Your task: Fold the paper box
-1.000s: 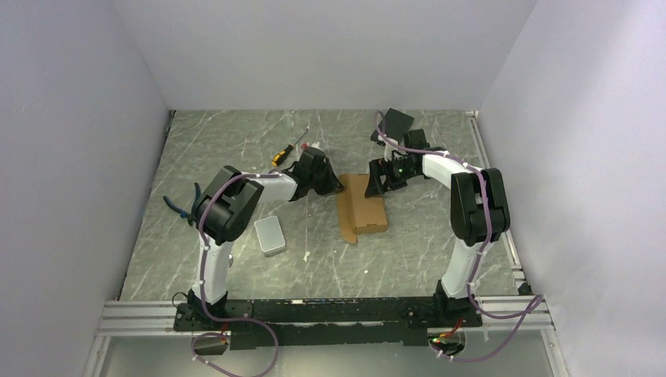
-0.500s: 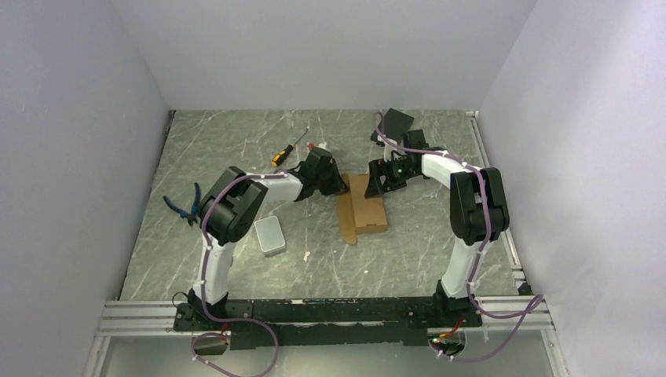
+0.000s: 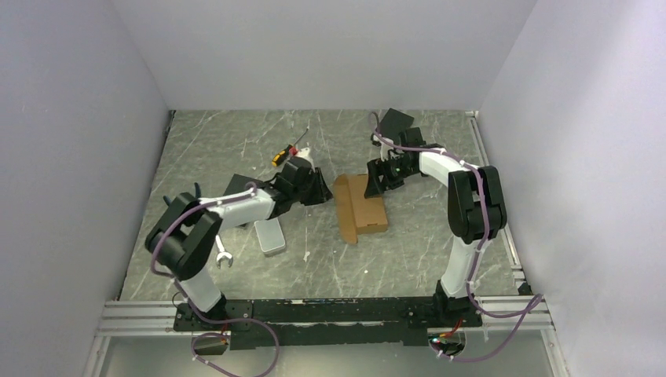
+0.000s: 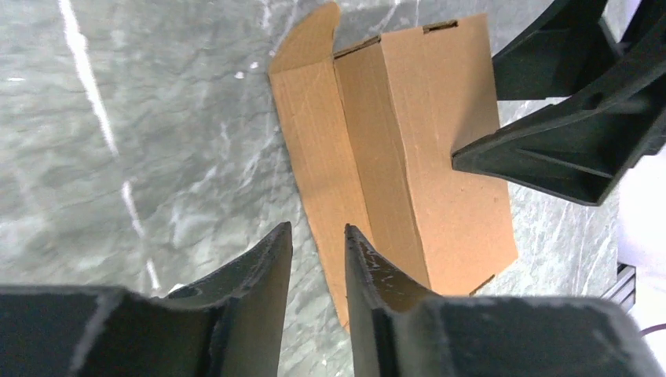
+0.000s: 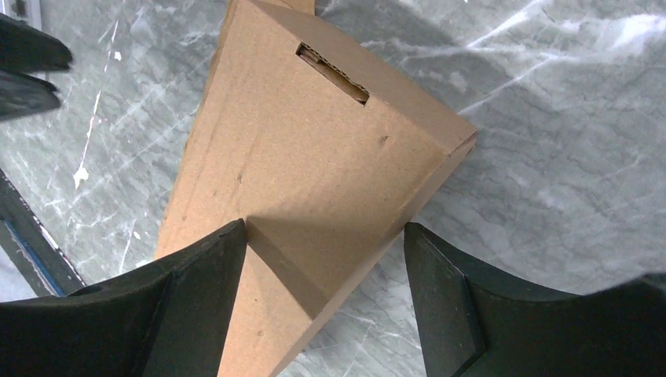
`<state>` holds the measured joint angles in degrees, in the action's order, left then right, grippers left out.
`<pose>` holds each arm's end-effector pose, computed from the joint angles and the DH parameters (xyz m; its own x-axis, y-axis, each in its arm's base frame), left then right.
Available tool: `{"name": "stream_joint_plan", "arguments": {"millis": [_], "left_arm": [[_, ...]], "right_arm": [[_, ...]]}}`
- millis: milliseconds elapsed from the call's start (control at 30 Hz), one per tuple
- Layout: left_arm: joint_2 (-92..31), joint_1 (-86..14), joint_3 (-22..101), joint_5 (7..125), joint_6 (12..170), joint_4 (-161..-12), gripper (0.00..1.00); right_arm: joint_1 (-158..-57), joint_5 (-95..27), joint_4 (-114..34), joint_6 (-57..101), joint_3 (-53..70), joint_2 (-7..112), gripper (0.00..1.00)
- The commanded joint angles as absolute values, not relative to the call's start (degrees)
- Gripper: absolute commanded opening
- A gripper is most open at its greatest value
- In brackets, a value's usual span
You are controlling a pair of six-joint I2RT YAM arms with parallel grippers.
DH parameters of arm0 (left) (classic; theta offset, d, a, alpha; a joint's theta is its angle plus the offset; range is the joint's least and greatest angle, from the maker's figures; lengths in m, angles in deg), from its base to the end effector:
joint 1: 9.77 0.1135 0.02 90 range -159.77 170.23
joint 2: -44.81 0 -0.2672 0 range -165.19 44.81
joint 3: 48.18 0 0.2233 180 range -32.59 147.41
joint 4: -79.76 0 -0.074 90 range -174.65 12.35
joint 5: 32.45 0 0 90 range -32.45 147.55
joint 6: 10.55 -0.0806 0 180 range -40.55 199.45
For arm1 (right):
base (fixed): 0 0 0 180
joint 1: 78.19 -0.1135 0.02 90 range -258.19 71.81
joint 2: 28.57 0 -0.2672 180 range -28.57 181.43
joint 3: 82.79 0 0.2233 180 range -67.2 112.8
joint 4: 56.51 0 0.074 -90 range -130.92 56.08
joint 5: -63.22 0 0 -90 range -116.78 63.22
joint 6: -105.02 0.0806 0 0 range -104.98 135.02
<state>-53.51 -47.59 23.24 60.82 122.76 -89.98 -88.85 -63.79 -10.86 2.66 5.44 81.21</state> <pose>0.2981 -0.2372 0.1836 -0.7918 -0.2523 -0.5563 0.1443 0.8077 -0.5717 0.3563 0.1164 0.1554 -0.8043 -0.3253 -0.4973 -0.5621 0.6879 0.4591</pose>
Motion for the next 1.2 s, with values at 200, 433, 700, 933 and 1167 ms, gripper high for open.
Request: {"name": "stream_joint_plan", "arguments": {"millis": [200, 433, 700, 933, 1167], "left_arm": [[-48.56, -41.80, 16.39, 64.75, 119.14, -95.62, 0.47], [-54.53, -38.67, 17.30, 70.29, 116.62, -102.41, 0.53], [-58.99, -38.16, 17.43, 74.51, 114.11, -107.93, 0.47], [-63.03, -38.14, 20.44, 78.54, 113.09, -107.82, 0.38], [-61.01, -38.24, 17.41, 82.76, 112.98, -111.47, 0.04]], "right_arm": [[-93.67, -63.87, -6.02, -6.73, 7.13, 83.42, 0.73], [-94.55, -65.87, -3.98, -9.17, 7.83, 84.50, 0.72], [-95.31, -67.02, -2.56, -10.30, 8.55, 85.24, 0.71], [-95.34, -67.06, -2.47, -10.11, 8.55, 85.34, 0.71], [-95.42, -67.52, -2.16, -10.13, 8.74, 85.69, 0.71]]}}
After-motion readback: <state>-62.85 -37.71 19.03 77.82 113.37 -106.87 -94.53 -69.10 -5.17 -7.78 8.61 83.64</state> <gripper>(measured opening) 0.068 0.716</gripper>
